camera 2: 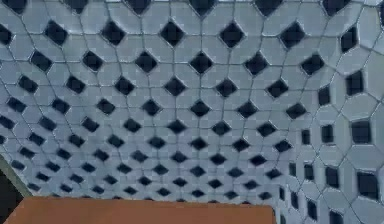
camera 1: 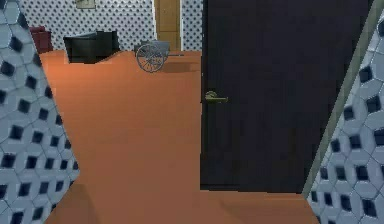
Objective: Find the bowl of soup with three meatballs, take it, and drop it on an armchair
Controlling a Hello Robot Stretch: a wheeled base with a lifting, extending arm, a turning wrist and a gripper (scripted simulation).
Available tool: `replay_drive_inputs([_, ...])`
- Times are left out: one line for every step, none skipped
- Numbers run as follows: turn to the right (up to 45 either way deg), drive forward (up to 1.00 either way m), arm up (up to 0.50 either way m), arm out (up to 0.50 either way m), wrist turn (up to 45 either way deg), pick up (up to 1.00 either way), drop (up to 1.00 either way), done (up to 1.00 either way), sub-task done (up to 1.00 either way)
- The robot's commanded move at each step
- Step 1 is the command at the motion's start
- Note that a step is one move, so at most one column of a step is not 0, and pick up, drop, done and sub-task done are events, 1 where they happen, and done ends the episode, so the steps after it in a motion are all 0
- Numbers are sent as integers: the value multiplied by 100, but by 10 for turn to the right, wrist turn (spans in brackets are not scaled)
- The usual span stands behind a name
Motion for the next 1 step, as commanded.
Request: replay_drive_inputs([-60,0,0,0,0,0,0,0,0])
